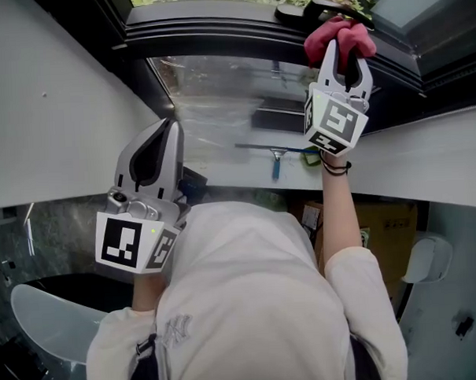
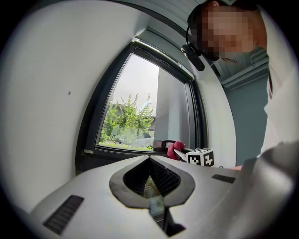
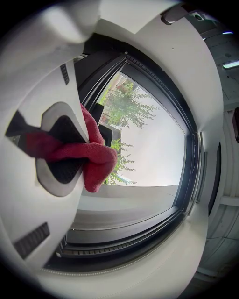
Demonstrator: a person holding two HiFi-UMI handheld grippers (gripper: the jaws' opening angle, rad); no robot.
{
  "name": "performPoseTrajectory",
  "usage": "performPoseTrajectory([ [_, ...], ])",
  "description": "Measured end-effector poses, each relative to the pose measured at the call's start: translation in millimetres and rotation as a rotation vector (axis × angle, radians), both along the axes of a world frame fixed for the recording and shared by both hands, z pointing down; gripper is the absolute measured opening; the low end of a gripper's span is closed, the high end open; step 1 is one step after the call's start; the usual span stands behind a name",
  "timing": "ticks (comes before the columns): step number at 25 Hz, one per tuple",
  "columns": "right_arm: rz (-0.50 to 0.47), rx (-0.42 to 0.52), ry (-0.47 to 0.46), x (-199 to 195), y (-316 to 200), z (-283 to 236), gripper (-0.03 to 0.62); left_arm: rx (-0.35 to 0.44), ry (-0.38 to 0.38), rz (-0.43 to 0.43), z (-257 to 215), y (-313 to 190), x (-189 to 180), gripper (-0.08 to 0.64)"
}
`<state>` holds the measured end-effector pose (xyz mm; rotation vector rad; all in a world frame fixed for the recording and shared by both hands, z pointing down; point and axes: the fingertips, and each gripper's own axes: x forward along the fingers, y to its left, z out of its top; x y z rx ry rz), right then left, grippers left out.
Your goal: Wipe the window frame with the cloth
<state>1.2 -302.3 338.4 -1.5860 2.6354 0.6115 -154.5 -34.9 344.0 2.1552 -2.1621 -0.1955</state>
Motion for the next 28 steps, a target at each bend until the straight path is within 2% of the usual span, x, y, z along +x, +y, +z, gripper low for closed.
performPoseTrajectory([
  [28,-0.024,0.015,-0.007,-31.1,16.4,0.5,0.083,-0.005,-0.008,-0.002,5.2,8.0,-19.2,0.008],
])
